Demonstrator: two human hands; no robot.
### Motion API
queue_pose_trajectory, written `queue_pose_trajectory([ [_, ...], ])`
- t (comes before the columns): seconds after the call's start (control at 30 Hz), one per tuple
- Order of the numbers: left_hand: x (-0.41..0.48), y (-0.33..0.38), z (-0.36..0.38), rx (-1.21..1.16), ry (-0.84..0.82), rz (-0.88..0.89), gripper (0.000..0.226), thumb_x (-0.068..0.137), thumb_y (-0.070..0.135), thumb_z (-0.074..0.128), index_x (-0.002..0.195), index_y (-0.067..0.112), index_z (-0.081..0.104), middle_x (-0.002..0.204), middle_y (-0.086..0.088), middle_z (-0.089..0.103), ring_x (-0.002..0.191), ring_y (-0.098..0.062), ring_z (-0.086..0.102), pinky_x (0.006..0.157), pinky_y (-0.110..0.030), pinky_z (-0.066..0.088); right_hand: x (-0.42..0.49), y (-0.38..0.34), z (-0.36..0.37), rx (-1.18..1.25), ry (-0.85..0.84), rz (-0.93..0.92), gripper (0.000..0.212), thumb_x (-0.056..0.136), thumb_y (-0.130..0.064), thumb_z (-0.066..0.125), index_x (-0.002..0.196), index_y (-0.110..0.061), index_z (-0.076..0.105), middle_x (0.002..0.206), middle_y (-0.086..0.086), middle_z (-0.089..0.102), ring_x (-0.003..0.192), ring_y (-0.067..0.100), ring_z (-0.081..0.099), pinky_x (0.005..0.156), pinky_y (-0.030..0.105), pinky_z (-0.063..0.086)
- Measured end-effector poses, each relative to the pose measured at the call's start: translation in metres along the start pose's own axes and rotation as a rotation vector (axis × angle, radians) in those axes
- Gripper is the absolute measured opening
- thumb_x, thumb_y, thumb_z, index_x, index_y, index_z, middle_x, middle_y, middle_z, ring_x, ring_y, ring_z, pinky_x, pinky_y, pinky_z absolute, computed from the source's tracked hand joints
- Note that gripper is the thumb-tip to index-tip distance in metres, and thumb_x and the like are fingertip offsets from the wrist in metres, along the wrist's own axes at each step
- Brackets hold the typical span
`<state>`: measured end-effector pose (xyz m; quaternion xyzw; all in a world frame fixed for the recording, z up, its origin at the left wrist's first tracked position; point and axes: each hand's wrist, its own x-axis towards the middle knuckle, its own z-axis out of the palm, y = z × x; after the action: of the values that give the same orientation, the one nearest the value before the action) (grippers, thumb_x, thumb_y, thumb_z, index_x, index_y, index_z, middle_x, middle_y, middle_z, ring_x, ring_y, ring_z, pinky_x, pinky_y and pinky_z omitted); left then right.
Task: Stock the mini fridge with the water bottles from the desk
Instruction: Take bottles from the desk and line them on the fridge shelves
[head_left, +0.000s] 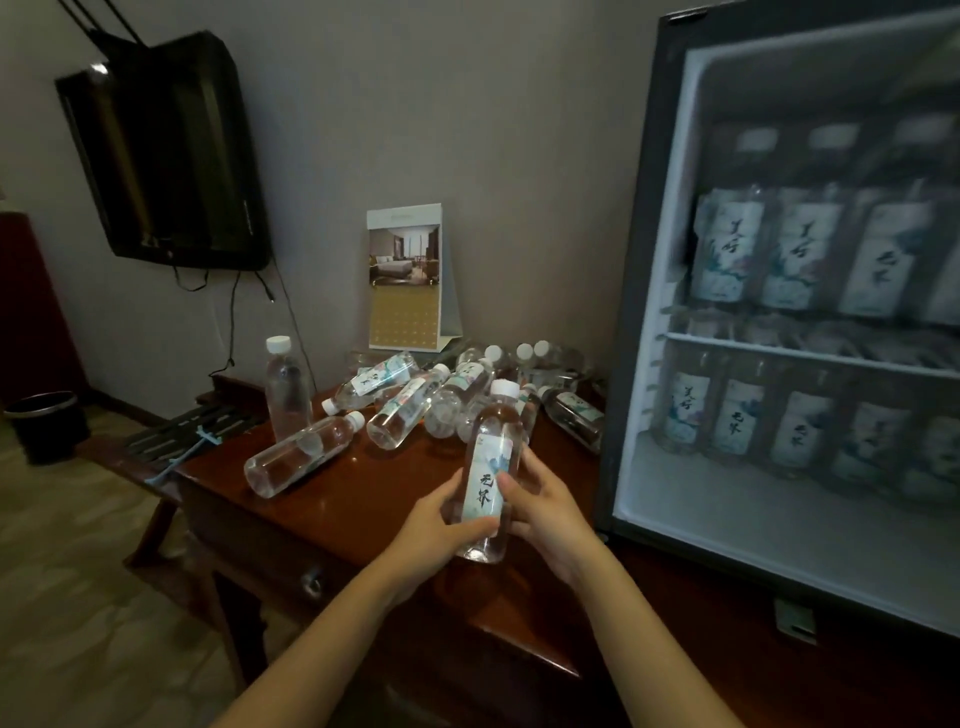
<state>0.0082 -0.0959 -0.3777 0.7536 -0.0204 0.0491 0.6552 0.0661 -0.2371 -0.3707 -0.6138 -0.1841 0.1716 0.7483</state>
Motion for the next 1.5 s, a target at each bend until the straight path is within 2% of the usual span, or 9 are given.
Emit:
queue_pose_trajectory([
  [0.1,0.004,0.008,0.025,-0.026,-0.065,0.062,0.063,0.08,0.006,0.069,0.131,0.032,0.044,0.114,0.003,0.067,0.101,-0.01,0.065,0.075,-0.021,0.053,-0.016,-0.011,-0.025,0.045,0.024,-0.041,0.057,0.089,-0.014,0.06,0.139,-0.033,0.041,0.124,0.005,0.063,0.11,0.025,0.063,0.091,0.048,0.052],
  [0.57,0.024,0.017,0.14,-0.066,-0.205,0.243,0.073,0.073,0.008,0.075,0.135,0.029,0.042,0.117,0.002,0.066,0.108,-0.013,0.063,0.089,-0.033,0.052,-0.093,-0.046,-0.114,-0.161,0.234,-0.184,0.052,0.091,-0.014,0.058,0.136,-0.035,0.043,0.122,0.004,0.064,0.113,0.022,0.061,0.096,0.046,0.049],
  [0.77,0.039,0.019,0.183,-0.067,-0.258,0.278,0.073,0.074,0.015,0.074,0.137,0.027,0.039,0.127,0.006,0.059,0.118,-0.009,0.056,0.093,-0.024,0.049,-0.106,-0.056,-0.14,-0.211,0.351,-0.2,0.041,0.093,-0.01,0.054,0.126,-0.033,0.049,0.122,-0.004,0.062,0.114,0.017,0.059,0.096,0.041,0.05],
  [0.97,0.058,0.021,0.205,-0.132,-0.256,0.289,0.073,0.081,0.005,0.066,0.14,0.029,0.031,0.134,0.01,0.05,0.118,0.003,0.051,0.079,-0.011,0.048,-0.096,-0.061,-0.159,-0.263,0.381,-0.202,0.048,0.094,-0.006,0.051,0.136,-0.029,0.042,0.124,-0.007,0.059,0.108,0.002,0.059,0.087,0.024,0.053],
  [1.1,0.072,0.021,0.207,-0.117,-0.267,0.302,0.073,0.084,0.009,0.065,0.143,0.031,0.028,0.136,0.017,0.047,0.123,0.005,0.045,0.084,-0.008,0.044,-0.084,-0.061,-0.169,-0.279,0.385,-0.22,0.048,0.095,-0.007,0.051,0.135,-0.031,0.039,0.121,-0.015,0.058,0.108,-0.003,0.057,0.089,0.021,0.051],
  [1.17,0.081,0.021,0.207,-0.097,-0.251,0.312,0.068,0.084,0.008,0.065,0.139,0.033,0.033,0.133,0.017,0.049,0.121,0.007,0.047,0.085,-0.008,0.044,-0.074,-0.06,-0.173,-0.301,0.39,-0.226,0.052,0.094,-0.008,0.053,0.139,-0.028,0.037,0.128,-0.012,0.055,0.116,0.004,0.054,0.094,0.023,0.049],
  [1.3,0.099,0.021,0.207,0.018,-0.122,0.335,0.067,0.086,0.009,0.063,0.13,0.048,0.03,0.132,0.023,0.046,0.12,0.012,0.044,0.096,-0.011,0.041,-0.046,-0.06,-0.176,-0.365,0.422,-0.256,0.048,0.092,-0.004,0.053,0.126,-0.034,0.038,0.124,-0.01,0.054,0.11,0.004,0.056,0.085,0.013,0.049],
  [1.4,0.111,0.015,0.21,0.194,0.022,0.358,0.07,0.09,0.013,0.057,0.146,0.029,0.019,0.15,0.009,0.031,0.137,-0.003,0.029,0.111,-0.023,0.028,-0.026,-0.06,-0.176,-0.401,0.441,-0.251,0.044,0.093,-0.007,0.054,0.129,-0.024,0.037,0.122,-0.012,0.05,0.106,0.003,0.054,0.081,0.009,0.048],
  [1.5,0.116,0.014,0.215,0.364,0.131,0.279,0.069,0.094,0.01,0.048,0.149,0.013,0.007,0.156,-0.004,0.02,0.142,-0.015,0.021,0.11,-0.022,0.021,-0.01,-0.058,-0.177,-0.46,0.468,-0.231,0.053,0.093,-0.016,0.055,0.142,-0.012,0.033,0.138,-0.002,0.047,0.122,0.013,0.05,0.101,0.028,0.045],
])
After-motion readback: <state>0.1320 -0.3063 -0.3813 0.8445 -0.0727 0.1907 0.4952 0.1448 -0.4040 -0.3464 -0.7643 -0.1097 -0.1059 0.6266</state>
